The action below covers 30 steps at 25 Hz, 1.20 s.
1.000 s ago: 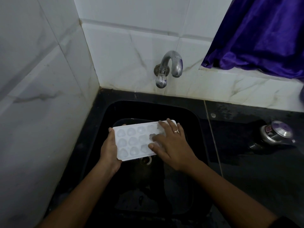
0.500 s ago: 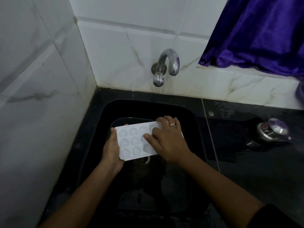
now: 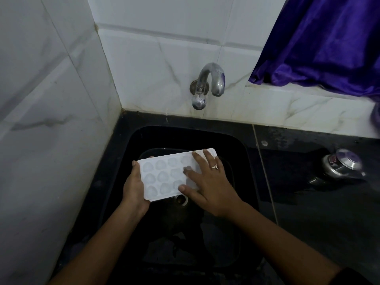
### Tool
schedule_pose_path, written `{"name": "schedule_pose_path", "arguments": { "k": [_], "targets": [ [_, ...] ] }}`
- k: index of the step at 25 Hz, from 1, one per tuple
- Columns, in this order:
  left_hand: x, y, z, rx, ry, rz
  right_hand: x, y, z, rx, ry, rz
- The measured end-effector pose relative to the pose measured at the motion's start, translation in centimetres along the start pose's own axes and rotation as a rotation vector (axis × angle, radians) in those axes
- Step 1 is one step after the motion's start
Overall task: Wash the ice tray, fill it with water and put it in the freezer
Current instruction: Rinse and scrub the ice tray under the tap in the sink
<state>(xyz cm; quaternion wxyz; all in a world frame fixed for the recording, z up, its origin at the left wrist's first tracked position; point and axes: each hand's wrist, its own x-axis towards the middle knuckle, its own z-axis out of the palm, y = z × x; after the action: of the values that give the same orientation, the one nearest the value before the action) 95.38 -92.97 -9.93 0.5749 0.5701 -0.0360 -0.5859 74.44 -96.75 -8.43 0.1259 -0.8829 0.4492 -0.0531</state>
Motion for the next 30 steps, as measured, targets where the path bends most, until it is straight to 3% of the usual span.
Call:
{"name": "schedule_pose_path", "arguments": {
  "k": [5, 8, 11, 17, 22, 30],
  "targets": [
    [-0.6, -0.7, 0.8, -0.006, -0.02, -0.018, 0.9, -0.5, -0.4, 0.046, 0.069, 0.124],
    [-0.3, 0.0, 0.5, -0.024, 0.012, 0.001, -0.4, -0.5, 0.4, -0.043, -0.047, 0.035],
    [0.1, 0.9, -0.8, -0.053, 0.02, 0.008, -2.1, 2.2, -0.1, -0.128, -0.038, -0.026],
    [-0.5, 0.0, 0.0, -0.002, 0.002, 0.01, -1.2, 1.5, 0.3, 0.033, 0.032, 0.171],
    [-0.3, 0.2, -0.5, 0.022, -0.003, 0.022, -0.9, 2.5, -0.6, 0.017, 0.025, 0.121],
    [-0.5, 0.1, -0.2, 0.027, -0.017, 0.02, 0.6, 1.9, -1.1, 0.118, 0.091, 0.195]
  ]
}}
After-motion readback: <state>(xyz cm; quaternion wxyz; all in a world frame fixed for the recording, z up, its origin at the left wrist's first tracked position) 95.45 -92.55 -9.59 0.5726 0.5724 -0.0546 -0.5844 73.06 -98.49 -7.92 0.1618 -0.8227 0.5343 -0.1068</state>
